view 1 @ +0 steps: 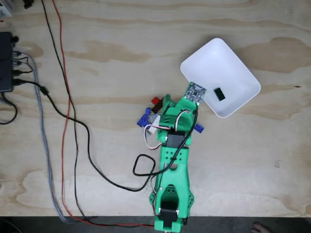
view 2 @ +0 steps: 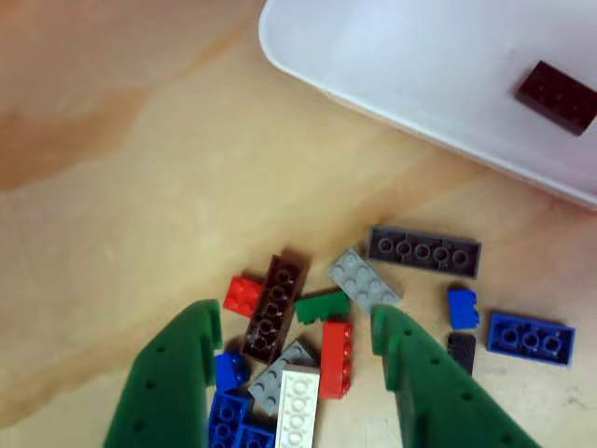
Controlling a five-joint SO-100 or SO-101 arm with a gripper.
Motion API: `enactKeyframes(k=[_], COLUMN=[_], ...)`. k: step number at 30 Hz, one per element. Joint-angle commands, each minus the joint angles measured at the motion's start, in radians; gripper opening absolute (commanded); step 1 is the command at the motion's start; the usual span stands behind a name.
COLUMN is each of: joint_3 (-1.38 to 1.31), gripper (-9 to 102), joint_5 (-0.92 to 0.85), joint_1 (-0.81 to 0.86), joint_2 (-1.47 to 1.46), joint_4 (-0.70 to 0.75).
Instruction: Put all lego bricks in the bin.
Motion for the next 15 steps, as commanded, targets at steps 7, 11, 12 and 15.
enactKeyframes(k=[7, 11, 12, 15], joint_3=[0.106, 0.110, 0.110, 0.110], gripper=[18, 17, 17, 16], joint_5=[0.037, 0.023, 0.021, 0.015], joint_1=[-0.112, -0.097, -0.097, -0.094], joint_2=[-0.485, -0.561, -0.571, -0.604], joint_4=[-0.224, -0.288, -0.295, -0.321])
